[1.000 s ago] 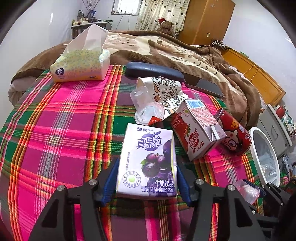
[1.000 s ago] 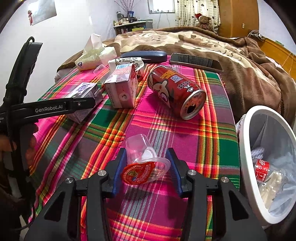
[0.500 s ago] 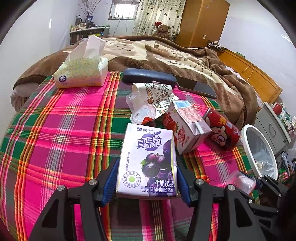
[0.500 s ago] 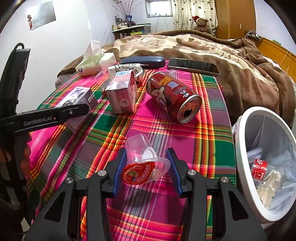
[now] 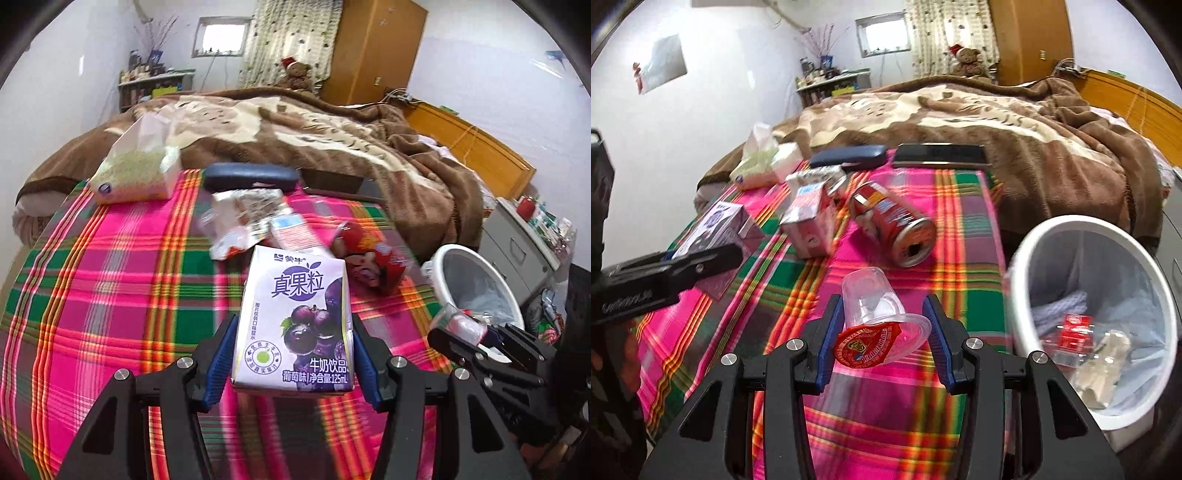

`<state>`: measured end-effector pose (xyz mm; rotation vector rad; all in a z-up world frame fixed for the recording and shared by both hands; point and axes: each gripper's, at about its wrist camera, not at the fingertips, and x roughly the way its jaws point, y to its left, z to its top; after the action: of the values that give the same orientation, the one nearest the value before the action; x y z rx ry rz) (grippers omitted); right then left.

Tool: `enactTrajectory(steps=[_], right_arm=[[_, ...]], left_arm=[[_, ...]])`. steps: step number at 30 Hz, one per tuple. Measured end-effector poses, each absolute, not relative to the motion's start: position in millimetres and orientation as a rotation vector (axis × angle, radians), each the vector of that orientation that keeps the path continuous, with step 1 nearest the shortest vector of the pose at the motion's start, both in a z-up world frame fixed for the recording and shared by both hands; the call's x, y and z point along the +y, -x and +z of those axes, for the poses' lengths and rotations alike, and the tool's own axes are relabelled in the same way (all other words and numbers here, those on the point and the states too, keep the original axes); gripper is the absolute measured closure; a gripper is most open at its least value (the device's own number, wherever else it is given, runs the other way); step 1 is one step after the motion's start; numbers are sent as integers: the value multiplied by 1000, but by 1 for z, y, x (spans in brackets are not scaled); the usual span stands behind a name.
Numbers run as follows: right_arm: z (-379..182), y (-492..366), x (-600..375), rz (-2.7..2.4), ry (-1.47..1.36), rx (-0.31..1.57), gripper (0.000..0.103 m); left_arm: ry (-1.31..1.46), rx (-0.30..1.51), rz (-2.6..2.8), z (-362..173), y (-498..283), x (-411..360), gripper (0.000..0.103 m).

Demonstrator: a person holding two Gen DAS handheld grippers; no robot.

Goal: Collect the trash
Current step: 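Carry the purple carton and clear cup over the wastebasket with both grippers, then open both grippers to drop the carton and cup into the wastebasket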

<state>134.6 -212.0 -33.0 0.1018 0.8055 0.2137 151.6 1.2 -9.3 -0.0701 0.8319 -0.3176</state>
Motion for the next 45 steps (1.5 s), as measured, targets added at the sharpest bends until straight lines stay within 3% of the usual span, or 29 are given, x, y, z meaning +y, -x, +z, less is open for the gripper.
enactTrajectory(steps=[16,28,45], right_arm=[[-12,-119,-300,33,-161,725,58],[-23,-121,-370,-106,-223,753,58],[-41,-129,-409,-174,-194,817,57]], left_arm=[[-8,794,-488,12,-131,-101,45],[-67,832,-655,-1,-131,-192,45],[-107,869,-690,-23,-142,-257,44]])
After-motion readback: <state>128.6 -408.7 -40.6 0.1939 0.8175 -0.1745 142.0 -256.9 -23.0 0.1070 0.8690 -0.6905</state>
